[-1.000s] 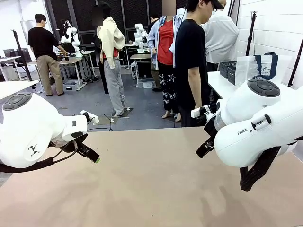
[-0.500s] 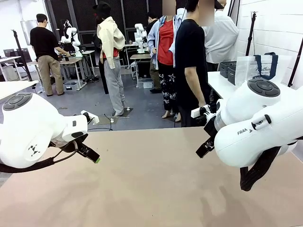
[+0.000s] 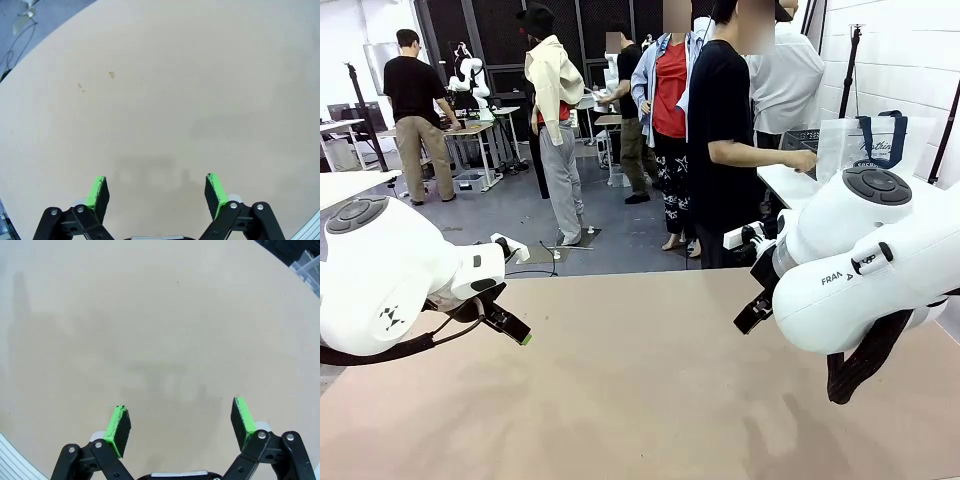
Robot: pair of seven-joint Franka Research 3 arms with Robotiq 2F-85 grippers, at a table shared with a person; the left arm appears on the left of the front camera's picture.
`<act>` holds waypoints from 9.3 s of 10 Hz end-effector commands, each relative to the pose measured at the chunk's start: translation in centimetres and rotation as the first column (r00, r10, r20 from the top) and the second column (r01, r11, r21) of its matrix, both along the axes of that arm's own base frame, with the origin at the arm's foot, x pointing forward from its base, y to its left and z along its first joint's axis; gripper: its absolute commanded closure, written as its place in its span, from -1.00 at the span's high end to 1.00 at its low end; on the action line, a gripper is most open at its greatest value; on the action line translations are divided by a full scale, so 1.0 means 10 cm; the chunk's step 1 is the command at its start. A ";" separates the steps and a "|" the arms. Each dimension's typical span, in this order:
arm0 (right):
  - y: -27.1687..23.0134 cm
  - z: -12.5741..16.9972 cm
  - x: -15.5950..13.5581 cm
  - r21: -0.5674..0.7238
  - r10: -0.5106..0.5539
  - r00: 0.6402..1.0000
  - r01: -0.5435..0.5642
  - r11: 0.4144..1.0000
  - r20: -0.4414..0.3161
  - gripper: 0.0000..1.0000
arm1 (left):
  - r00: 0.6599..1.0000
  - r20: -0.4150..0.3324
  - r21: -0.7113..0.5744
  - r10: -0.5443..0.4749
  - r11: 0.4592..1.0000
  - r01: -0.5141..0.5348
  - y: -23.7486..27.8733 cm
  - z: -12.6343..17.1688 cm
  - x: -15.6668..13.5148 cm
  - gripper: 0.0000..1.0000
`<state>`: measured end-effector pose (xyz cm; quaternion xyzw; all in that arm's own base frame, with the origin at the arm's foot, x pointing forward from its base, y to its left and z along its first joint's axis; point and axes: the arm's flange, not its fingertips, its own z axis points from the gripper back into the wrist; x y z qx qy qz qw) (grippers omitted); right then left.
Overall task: Transfer purchased items from the store into the shopping bag.
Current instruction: Open the Reusable shopping bag in the center of the table.
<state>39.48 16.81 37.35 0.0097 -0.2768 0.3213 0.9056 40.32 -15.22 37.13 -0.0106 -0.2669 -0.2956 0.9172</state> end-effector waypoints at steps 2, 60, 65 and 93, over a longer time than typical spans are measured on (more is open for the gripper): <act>0.00 0.00 0.00 0.001 0.000 1.000 0.000 1.000 0.000 1.00 | 1.000 0.000 -0.001 0.002 1.000 -0.002 0.01 0.00 0.00 1.00; 0.93 1.79 1.01 -0.030 -0.148 0.989 0.148 0.989 0.010 1.00 | 0.991 -0.129 -0.302 0.027 0.951 -0.065 -0.73 1.63 0.49 1.00; 0.80 1.91 0.96 -0.001 -0.109 0.994 0.109 0.994 0.018 1.00 | 0.994 -0.111 -0.302 0.011 0.952 -0.044 -0.75 1.73 0.46 1.00; 1.47 1.59 1.21 0.125 -0.212 0.913 0.270 0.955 -0.348 1.00 | 0.869 -0.479 -0.333 0.126 0.889 -0.313 -1.61 1.61 0.47 1.00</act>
